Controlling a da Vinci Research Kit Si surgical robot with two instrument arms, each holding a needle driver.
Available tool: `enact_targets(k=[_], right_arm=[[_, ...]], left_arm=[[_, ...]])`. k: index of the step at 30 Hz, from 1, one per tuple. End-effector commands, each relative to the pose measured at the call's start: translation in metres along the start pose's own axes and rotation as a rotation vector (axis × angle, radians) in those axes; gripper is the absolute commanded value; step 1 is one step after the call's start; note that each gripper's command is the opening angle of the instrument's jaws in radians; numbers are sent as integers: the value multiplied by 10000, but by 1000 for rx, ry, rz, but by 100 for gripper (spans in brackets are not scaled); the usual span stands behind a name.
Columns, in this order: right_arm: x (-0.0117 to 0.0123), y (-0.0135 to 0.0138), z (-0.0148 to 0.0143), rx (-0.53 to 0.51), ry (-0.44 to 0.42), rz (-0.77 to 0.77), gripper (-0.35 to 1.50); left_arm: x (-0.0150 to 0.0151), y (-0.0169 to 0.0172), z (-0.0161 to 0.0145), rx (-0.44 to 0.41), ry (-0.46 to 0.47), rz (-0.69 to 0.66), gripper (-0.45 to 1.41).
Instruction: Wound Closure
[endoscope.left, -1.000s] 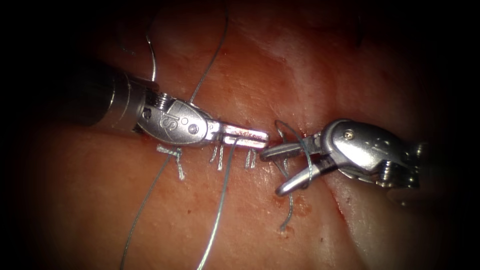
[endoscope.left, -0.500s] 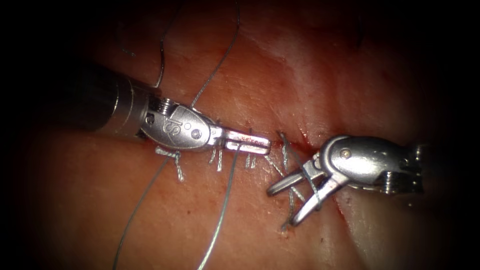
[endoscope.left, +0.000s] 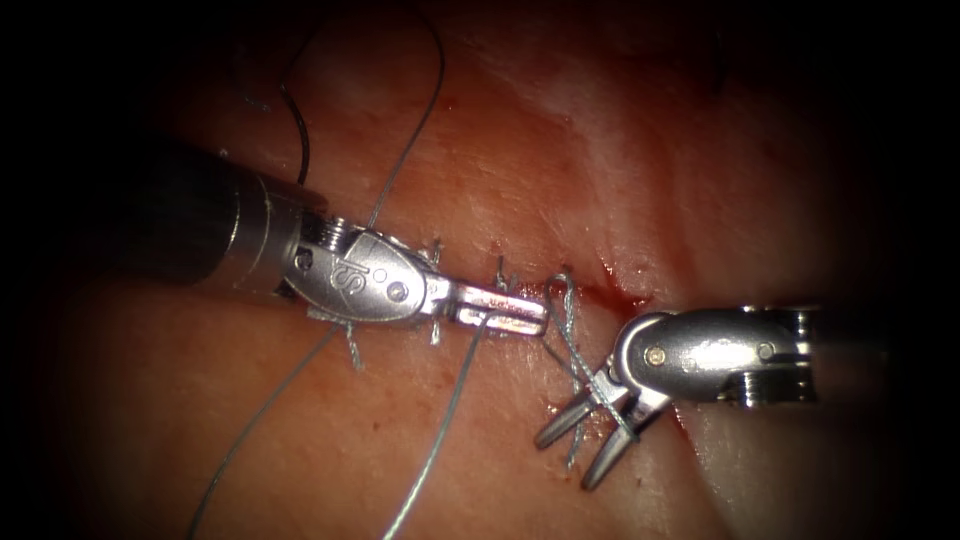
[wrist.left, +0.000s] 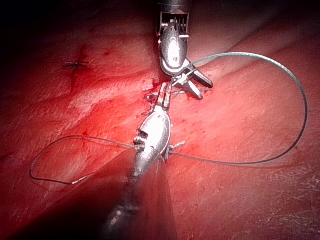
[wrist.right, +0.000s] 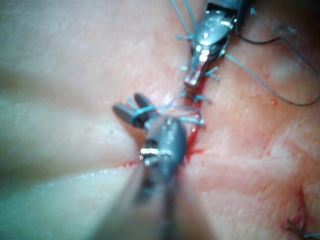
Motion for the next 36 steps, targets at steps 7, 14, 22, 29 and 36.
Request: enact_targets(k=[7,14,22,29,36], right_arm=[[4,17,-12,-50,-23,33,-35],[28,23,-48,-167,82,64,-35],[10,45,-88,-333,85,131,-35],[-6,66,-110,-422,68,159,-35],[-11,86,-121,-453,39,158,-35]], left_arm=[[3,14,1,-11,-6,-1,-45],[19,57,0,-31,-19,5,-45],[43,129,10,-46,-23,-2,-45],[58,170,11,-59,-25,-33,-45],[60,197,5,-78,-24,-50,-45]])
